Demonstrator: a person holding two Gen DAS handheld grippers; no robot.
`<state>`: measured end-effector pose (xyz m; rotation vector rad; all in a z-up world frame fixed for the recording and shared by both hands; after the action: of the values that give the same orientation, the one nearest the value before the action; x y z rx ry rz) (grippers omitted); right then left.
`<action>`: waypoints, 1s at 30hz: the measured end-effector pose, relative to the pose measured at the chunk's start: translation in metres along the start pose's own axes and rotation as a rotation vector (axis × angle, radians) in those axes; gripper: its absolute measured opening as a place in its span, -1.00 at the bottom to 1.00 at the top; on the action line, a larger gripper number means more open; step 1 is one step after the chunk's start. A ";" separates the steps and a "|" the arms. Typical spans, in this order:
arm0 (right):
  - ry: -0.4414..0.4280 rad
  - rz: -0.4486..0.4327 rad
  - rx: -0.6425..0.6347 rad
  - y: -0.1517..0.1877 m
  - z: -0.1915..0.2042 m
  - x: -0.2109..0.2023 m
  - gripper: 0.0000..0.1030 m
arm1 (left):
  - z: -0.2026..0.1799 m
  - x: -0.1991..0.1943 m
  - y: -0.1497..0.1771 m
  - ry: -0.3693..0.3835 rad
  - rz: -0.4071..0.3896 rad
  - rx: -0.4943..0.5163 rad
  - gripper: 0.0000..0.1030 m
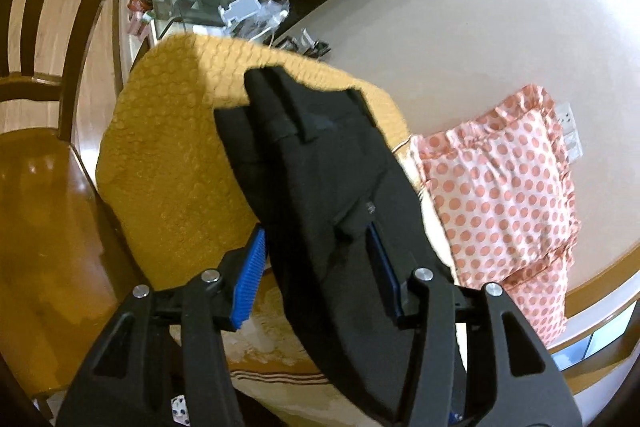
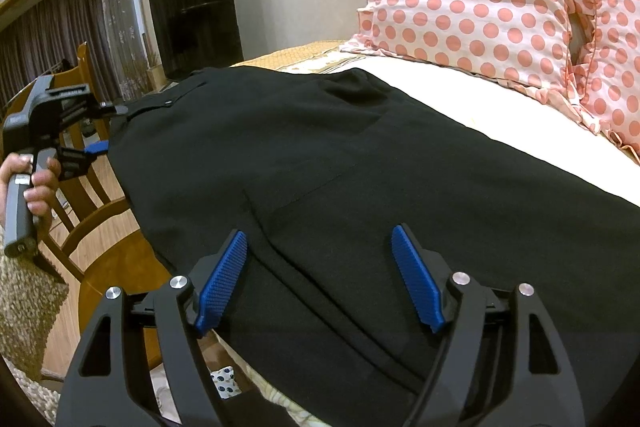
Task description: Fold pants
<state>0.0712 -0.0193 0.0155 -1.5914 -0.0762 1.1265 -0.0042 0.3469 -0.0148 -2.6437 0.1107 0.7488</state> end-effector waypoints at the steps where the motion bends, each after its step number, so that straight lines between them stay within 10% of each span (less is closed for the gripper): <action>1: -0.003 -0.002 0.002 0.000 -0.001 0.000 0.49 | -0.003 -0.001 -0.001 -0.003 -0.010 0.010 -0.11; 9: -0.023 -0.027 0.045 0.004 -0.007 -0.009 0.49 | -0.022 0.023 -0.015 -0.167 0.001 0.122 -0.63; 18: 0.067 -0.176 0.245 0.018 -0.077 -0.086 0.55 | -0.122 0.008 0.002 -0.159 -0.117 0.455 -0.78; 23: 0.223 -0.240 0.363 0.043 -0.129 -0.135 0.56 | -0.238 0.006 0.073 -0.021 -0.097 0.754 -0.79; 30: 0.414 -0.288 0.552 0.099 -0.183 -0.195 0.56 | -0.340 -0.005 0.259 0.318 0.113 1.149 -0.78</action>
<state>0.0424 -0.3018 0.0407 -1.2322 0.2533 0.5151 0.1112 -0.0238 0.1639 -1.6163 0.5823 0.1557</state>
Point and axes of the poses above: each gripper's, at about its wrist camera, not at the fingertips, and x roughly the way its jaws point, z to its left, y to its underside, the point moved 5 cm from there along x, roughly the way its jaws point, and after that the axes turned 4 degrees about -x, right-handed, at the moved point
